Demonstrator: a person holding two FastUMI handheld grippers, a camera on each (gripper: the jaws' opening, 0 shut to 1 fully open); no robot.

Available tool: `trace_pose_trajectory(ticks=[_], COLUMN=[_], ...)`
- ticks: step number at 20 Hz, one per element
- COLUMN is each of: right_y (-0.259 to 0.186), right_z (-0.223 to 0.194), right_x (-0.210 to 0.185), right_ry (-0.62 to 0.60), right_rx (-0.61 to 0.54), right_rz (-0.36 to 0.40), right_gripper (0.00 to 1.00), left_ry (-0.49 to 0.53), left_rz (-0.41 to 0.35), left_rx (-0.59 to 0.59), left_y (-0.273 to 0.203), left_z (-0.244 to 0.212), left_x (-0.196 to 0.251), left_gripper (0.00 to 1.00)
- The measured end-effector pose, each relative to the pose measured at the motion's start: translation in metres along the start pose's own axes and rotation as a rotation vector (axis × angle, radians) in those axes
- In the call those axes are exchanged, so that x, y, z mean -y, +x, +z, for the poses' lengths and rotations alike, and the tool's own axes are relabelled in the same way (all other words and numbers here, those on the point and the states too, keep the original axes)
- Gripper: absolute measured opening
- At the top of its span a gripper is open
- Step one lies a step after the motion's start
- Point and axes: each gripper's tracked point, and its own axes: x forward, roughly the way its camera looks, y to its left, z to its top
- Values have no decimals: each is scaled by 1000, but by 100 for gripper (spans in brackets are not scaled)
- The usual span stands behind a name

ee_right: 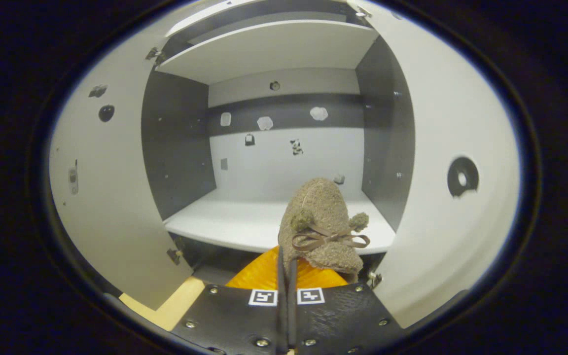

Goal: Grab one shoe with the right hand and put it into the shoe cabinet, grab the other shoe with the left hand and put it into the shoe cabinet; then close the right door with the right hand and the left door with the left hand.

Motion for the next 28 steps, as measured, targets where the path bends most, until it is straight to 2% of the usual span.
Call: trace_pose_trajectory(ticks=[5,7,8,9,13,15,16,17,18,19,21,24,27,28], right_y=[76,101,113,124,160,170,174,177,181,183,185,186,174,166], right_z=[54,55,50,51,39,28,23,21,19,19,18,16,22,22], right_x=[11,12,12,12,11,9,8,6,5,5,6,9,10,9], right_ry=[-71,-79,-73,-73,-80,-57,-48,-47,-51,-63,-78,-36,-8,-3], right_rx=[63,43,23,22,-18,-53,-64,-72,-74,-73,-82,-111,-117,-127], right_rz=[-43,-59,-61,-72,-85,-80,-78,-79,-85,-94,-110,-106,-91,-87], right_gripper=[0,0,0,1,1,0,0,0,1,1,1,0,17,29], left_ry=[-2,0,4,8,7,10,13,16,17,17,13,12,18,19], left_rz=[45,68,81,93,120,126,129,133,136,137,133,121,94,80], left_rx=[3,2,-1,-2,2,4,5,5,4,3,-1,0,6,8], left_y=[-2,-2,-1,-1,0,0,1,0,0,0,0,-1,-4,-5], left_z=[-1,-2,-2,-3,-2,-1,0,0,0,0,-1,-1,1,2], left_x=[-7,-13,-17,-20,-25,-26,-26,-27,-28,-28,-27,-24,-16,-12], left_gripper=[96,96,93,96,96,96,93,96,93,96,96,96,96,96])
